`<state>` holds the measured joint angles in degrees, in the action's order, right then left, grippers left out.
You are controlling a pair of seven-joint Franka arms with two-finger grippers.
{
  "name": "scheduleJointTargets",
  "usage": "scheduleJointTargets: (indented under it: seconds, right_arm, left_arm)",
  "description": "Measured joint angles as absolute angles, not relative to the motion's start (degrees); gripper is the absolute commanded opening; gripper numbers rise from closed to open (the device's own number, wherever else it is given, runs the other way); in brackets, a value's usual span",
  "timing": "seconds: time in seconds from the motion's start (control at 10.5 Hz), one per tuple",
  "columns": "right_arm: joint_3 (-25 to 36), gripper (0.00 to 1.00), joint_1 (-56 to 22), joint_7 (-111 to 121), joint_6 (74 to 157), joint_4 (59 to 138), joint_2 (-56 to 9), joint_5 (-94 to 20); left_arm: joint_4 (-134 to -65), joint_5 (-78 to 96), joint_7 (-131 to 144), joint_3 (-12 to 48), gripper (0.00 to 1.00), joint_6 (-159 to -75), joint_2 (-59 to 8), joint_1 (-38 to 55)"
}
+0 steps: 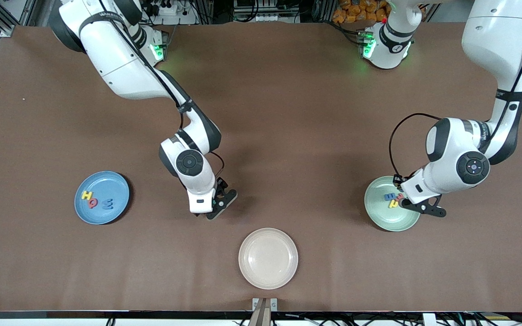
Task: Sort uppercase to blue plate, lowercase to green plate
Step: 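Place the 6 on the green plate while the right gripper grasps the R, then carry the teal R onto the blue plate and open the right gripper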
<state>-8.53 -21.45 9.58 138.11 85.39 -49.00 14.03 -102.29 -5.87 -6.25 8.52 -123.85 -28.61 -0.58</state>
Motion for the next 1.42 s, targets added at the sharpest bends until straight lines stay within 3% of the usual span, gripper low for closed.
scheduleJointTargets:
  seconds: [0.09,0.19,0.28,0.38,0.47,0.66,0.85,1.23,1.42]
  right_arm:
    - [-8.5,1.0,-21.5,9.6,138.1,85.3,-49.1,13.0]
    - [-8.4,1.0,-21.5,9.6,138.1,85.2,-49.1,11.9]
    - [-8.4,1.0,-21.5,9.6,138.1,85.2,-49.2,11.1]
    - [-8.4,1.0,-21.5,9.6,138.1,85.2,-49.3,10.5]
    - [-8.4,0.89,-21.5,9.6,138.1,85.2,-49.4,10.2]
    - [-8.3,0.0,-21.5,9.6,138.1,85.1,-49.4,10.0]
    - [-7.9,0.0,-21.5,9.6,138.1,84.7,-49.3,9.8]
    - [-7.0,0.0,-21.4,10.8,137.8,84.3,-48.7,9.8]
    - [-6.8,0.0,-21.4,10.0,137.7,84.1,-48.6,9.8]
  left_arm:
    - [-102.1,-5.9,-6.2,8.5,0.38,-123.9,-28.6,-0.6]
    - [-102.0,-5.9,-6.2,8.5,0.55,-123.9,-28.6,-0.6]
    - [-102.0,-5.9,-6.2,8.5,0.61,-123.9,-28.6,-0.6]
    - [-101.9,-5.9,-6.2,8.5,1.0,-123.9,-28.6,-0.5]
    - [-101.8,-5.9,-6.2,8.6,1.0,-123.9,-28.6,-0.5]
    - [-101.1,-5.9,-6.0,8.6,1.0,-124.0,-28.6,-0.5]
    - [-99.1,-5.9,-1.7,9.3,1.0,-122.6,-26.9,-0.3]
    - [-93.5,-5.9,4.7,11.1,1.0,-109.2,-18.5,0.7]
    - [-92.2,-6.1,4.7,11.0,1.0,-107.2,-15.1,0.5]
